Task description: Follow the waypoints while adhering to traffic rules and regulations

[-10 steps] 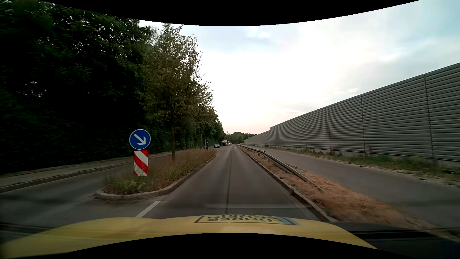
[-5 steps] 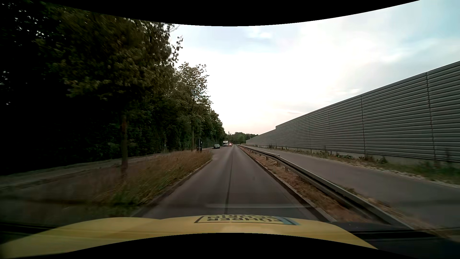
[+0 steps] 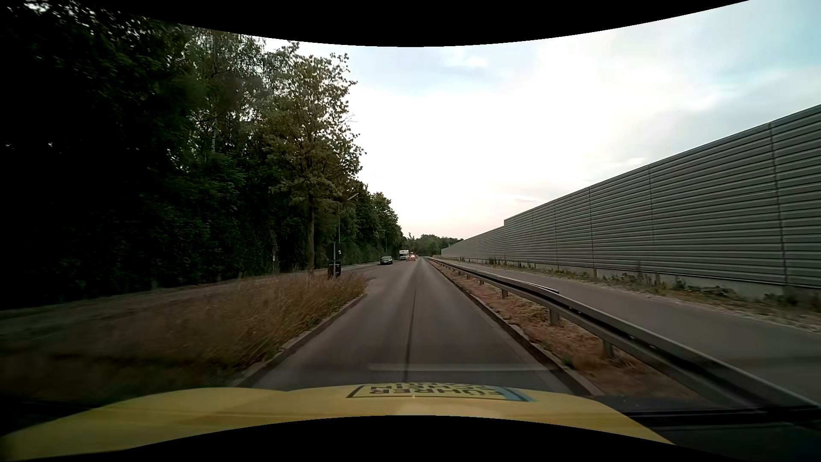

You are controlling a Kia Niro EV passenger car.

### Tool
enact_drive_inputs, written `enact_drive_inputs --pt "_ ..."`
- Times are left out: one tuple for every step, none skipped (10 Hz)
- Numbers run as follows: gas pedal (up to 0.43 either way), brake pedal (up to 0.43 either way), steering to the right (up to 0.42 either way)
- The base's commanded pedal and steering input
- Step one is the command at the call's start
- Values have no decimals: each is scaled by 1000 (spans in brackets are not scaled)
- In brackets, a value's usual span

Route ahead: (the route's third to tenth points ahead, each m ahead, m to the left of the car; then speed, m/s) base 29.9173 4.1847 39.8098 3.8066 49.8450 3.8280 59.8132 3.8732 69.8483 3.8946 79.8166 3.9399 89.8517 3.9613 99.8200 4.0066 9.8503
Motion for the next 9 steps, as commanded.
enact_drive_inputs --pt "138 0 -6" --pt "138 0 -5" --pt "130 0 -4" --pt "130 0 -3" --pt "130 0 -3" --pt "130 0 -3" --pt "130 0 -3" --pt "118 0 -3" --pt "118 0 -3"
